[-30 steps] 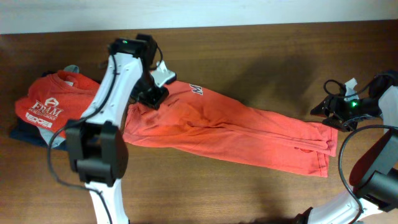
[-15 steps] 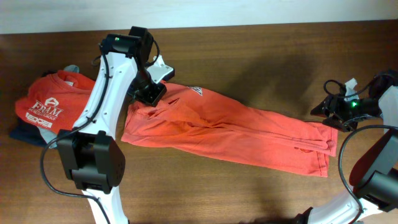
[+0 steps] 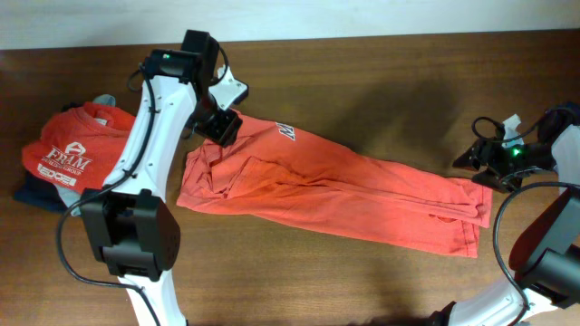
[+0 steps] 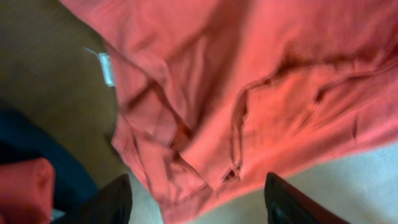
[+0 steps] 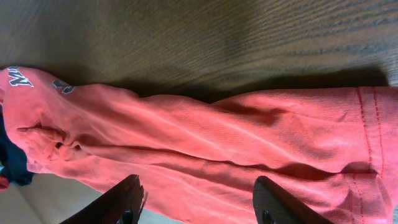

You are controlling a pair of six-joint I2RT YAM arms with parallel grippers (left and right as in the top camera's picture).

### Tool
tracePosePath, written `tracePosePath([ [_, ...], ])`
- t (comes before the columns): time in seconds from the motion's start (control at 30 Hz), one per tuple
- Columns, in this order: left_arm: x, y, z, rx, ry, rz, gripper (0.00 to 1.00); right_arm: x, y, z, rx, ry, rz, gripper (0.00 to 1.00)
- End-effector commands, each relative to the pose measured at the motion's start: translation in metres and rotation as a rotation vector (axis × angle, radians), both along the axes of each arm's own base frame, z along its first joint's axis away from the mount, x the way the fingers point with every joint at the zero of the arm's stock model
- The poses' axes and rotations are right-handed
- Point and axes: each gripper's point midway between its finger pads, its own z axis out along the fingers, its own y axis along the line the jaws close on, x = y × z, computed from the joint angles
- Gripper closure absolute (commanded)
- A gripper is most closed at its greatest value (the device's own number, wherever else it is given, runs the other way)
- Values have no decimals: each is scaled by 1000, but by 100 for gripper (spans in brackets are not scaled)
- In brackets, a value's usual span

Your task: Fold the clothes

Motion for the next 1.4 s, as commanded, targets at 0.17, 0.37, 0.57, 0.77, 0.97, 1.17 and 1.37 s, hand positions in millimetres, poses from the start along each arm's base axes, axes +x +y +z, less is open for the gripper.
tracePosePath([
  [0.17,12,-9,-23,-66,29,24,34,0,-1,7,-13,-7,8,12],
  [0.37,1,-31,-61,-166,172,13,56,-1,1,7,-6,1,5,16],
  [0.57,-8,-54,-64,-181,188,-61,82,-1,1,7,-5,3,5,16],
  [0.77,-5,-63,-96,-113,204,-95,99,-2,1,7,-4,4,5,17],
  [0.97,-3,-63,-117,-109,229,-92,99,-2,1,7,-4,4,5,18],
  [1.17,-16,-66,-116,-101,274,-102,99,-2,1,7,-4,4,5,19],
  [1.37,-74,-68,-103,-44,501,-112,99,-2,1,7,-4,3,5,19],
])
